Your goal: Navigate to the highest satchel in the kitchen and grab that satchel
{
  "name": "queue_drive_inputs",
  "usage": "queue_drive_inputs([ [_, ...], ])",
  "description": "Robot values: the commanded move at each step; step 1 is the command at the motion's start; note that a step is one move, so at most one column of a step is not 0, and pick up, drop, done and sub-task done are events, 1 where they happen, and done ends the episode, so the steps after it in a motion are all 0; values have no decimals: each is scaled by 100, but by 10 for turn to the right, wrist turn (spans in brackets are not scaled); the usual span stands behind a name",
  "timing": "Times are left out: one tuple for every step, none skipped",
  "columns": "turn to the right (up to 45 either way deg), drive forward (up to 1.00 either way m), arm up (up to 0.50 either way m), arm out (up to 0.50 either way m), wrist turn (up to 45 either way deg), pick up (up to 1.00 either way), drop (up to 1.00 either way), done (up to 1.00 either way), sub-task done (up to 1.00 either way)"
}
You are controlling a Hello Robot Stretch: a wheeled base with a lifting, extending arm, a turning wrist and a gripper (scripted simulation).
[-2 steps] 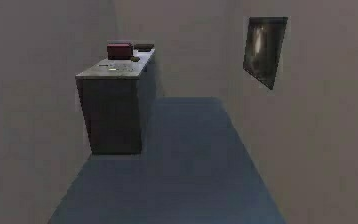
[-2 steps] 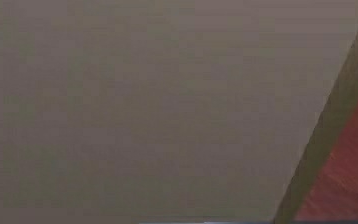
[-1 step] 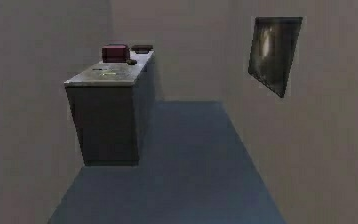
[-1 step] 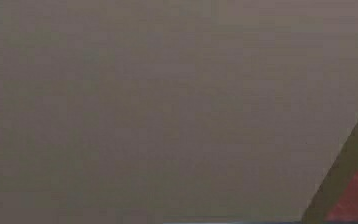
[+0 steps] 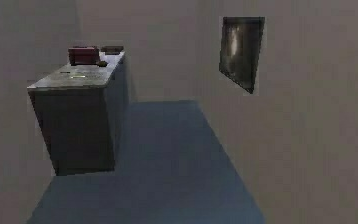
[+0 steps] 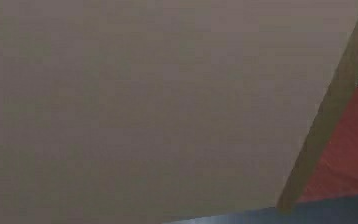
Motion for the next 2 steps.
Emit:
queue_drive_inputs([
  [0,100,0,0,0,0,0,0,0],
  [0,100,0,0,0,0,0,0,0],
])
